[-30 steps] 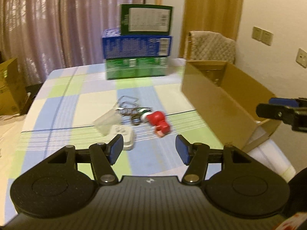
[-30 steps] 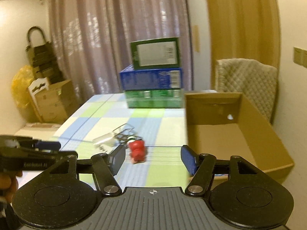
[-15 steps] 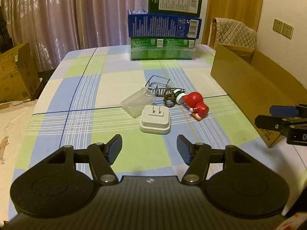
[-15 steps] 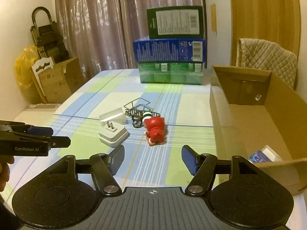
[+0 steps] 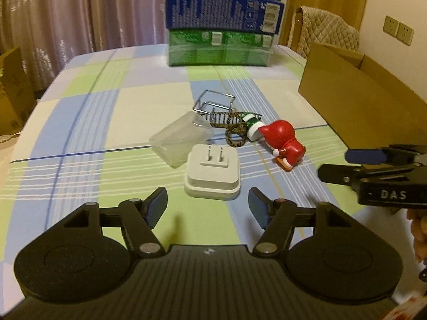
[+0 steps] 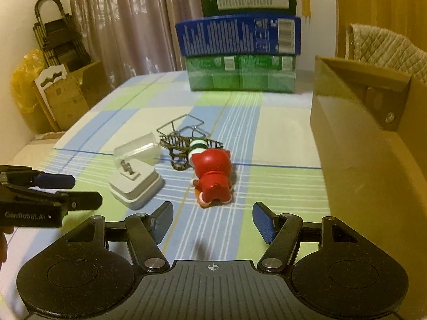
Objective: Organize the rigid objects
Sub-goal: 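Move both tools back toward the red figurine and square white plug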
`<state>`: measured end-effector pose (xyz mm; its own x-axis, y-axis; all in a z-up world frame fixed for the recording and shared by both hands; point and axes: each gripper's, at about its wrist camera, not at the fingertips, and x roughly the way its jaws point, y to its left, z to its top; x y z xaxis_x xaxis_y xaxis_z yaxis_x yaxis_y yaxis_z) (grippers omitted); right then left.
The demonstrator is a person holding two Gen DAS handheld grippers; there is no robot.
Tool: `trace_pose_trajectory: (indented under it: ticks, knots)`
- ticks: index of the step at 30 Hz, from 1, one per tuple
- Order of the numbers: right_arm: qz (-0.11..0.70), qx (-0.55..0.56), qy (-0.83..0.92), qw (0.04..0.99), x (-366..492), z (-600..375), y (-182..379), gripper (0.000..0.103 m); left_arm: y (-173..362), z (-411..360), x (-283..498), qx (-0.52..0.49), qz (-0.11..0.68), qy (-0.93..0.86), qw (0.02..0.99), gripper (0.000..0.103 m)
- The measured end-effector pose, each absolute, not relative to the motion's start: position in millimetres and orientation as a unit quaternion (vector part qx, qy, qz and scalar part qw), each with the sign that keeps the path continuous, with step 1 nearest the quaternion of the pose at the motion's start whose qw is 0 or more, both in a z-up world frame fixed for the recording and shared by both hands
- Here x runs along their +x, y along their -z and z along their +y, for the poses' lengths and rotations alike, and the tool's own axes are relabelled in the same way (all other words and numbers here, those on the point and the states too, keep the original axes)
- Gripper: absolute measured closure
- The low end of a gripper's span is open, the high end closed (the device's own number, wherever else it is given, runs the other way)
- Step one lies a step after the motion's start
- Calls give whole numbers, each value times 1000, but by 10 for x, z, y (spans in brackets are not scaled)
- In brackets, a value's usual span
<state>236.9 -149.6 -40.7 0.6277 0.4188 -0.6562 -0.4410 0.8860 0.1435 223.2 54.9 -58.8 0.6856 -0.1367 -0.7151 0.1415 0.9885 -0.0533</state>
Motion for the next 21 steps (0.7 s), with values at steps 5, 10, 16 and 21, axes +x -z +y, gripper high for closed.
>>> trace_pose_trajectory:
  ticks: [5,10,16,21]
  knots:
    - [370,-20,-239,898,2561,-1417,537,40,719,480,2426,11,398,82,913,40]
    - [372,-28,-243,895,2675,-1368,595,40,811,448,2603,10,405,87,910,40]
    - [372,-25,-246,895,2788,-1339,616,40,919,452,2756,4,417,90,905,41]
    - [368,-21,-248,896,2857,-1303,632,40,927,429,2805,9,412,92,906,42]
